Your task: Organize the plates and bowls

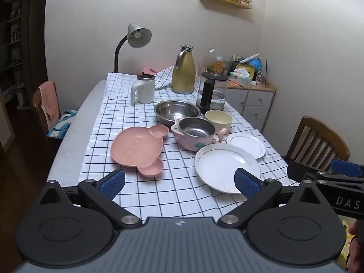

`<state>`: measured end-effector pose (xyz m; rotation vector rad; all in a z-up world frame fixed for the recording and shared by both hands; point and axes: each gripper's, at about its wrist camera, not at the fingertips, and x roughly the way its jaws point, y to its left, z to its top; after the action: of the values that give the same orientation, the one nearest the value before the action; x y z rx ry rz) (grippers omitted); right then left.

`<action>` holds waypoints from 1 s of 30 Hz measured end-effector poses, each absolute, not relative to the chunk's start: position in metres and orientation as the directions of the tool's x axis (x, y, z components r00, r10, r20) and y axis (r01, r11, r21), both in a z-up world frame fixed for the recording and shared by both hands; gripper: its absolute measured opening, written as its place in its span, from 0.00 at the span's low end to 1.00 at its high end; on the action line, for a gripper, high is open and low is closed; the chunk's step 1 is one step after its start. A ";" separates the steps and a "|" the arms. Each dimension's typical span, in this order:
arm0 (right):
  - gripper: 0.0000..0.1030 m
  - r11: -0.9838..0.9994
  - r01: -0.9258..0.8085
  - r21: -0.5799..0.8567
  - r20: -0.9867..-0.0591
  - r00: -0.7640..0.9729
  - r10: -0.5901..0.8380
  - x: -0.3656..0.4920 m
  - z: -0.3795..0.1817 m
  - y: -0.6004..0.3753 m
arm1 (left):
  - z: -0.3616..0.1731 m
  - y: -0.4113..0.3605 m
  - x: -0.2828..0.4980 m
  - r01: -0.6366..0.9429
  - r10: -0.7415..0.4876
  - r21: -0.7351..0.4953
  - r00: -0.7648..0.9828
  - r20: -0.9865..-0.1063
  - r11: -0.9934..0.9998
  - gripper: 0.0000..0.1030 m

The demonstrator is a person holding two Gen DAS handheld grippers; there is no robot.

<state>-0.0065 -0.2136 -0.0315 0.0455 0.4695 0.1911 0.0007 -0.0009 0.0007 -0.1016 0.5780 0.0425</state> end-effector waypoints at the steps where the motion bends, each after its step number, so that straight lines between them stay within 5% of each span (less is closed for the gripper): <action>1: 1.00 0.981 -0.173 0.086 -0.445 0.874 0.194 -0.008 -0.029 -0.214 | 0.001 -0.001 0.000 -0.070 0.016 -0.079 0.839 -0.544 0.994 1.00; 30: 1.00 0.982 -0.164 0.089 -0.493 0.850 0.187 -0.017 -0.022 -0.212 | 0.014 0.008 -0.013 -0.058 -0.005 -0.097 0.834 -0.552 0.994 1.00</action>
<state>-0.0167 -0.2122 -0.0223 0.0440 0.5238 0.1849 -0.0132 0.0075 0.0145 -0.1108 0.5841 0.0278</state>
